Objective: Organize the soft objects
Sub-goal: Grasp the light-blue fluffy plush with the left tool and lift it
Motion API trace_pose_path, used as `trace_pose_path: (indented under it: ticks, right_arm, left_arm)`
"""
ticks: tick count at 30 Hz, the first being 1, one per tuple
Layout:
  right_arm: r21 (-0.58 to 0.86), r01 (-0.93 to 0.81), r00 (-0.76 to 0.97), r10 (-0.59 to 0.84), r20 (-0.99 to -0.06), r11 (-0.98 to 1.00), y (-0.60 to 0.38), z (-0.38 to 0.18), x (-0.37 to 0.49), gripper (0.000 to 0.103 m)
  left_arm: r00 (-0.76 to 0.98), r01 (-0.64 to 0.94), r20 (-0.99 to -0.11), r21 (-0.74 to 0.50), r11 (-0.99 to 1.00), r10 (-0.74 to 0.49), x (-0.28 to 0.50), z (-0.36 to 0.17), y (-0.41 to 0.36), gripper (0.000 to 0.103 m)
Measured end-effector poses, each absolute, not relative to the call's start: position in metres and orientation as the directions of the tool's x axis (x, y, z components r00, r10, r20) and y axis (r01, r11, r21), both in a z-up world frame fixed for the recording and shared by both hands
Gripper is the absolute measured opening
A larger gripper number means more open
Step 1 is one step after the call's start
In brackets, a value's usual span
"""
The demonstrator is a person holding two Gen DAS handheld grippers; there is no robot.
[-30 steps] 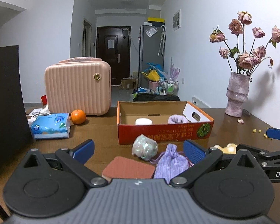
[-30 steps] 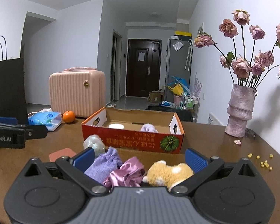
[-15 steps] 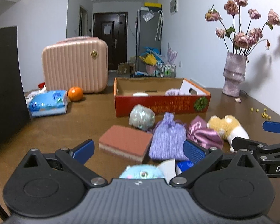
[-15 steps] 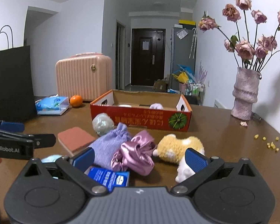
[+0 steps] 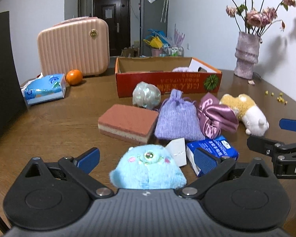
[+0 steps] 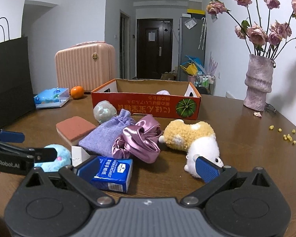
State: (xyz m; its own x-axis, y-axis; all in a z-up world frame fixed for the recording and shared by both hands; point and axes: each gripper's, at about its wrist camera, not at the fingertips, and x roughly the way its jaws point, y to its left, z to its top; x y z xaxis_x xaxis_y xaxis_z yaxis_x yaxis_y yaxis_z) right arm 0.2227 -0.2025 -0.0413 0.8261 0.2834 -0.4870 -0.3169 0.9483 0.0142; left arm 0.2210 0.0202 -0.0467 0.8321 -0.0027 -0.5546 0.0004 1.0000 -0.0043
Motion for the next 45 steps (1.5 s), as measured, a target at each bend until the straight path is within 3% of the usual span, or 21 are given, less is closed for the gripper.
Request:
trace_pose_path:
  ticks: [10, 25, 27, 29, 34, 45]
  right_arm:
    - [0.032, -0.315, 0.810, 0.286, -0.511, 0.949, -0.205, -0.052, 0.229, 0.103]
    - [0.032, -0.317, 0.789, 0.282, -0.545, 0.948, -0.196, -0.063, 0.237, 0.103]
    - [0.031, -0.318, 0.788, 0.282, -0.547, 0.948, -0.195, -0.063, 0.237, 0.103]
    - [0.030, -0.318, 0.787, 0.281, -0.549, 0.948, -0.194, -0.064, 0.238, 0.103]
    - [0.027, -0.321, 0.782, 0.281, -0.556, 0.947, -0.191, -0.065, 0.238, 0.103]
    - [0.020, -0.338, 0.771, 0.289, -0.567, 0.941, -0.179, -0.067, 0.240, 0.103]
  left_arm:
    - [0.754, -0.003, -0.654, 0.083, 0.997, 0.057, 0.246, -0.066, 0.009, 0.103]
    - [0.705, -0.009, -0.707, 0.070, 0.998, 0.056, 0.262, -0.086, 0.018, 0.103]
    - [0.702, -0.004, -0.710, 0.060, 0.998, 0.045, 0.263, -0.087, 0.020, 0.102]
    - [0.704, -0.001, -0.709, 0.050, 0.999, 0.036, 0.262, -0.088, 0.021, 0.092]
    - [0.699, 0.019, -0.715, 0.013, 1.000, -0.004, 0.263, -0.090, 0.025, 0.085]
    - [0.737, 0.002, -0.675, -0.027, 1.000, -0.020, 0.254, -0.084, 0.036, 0.083]
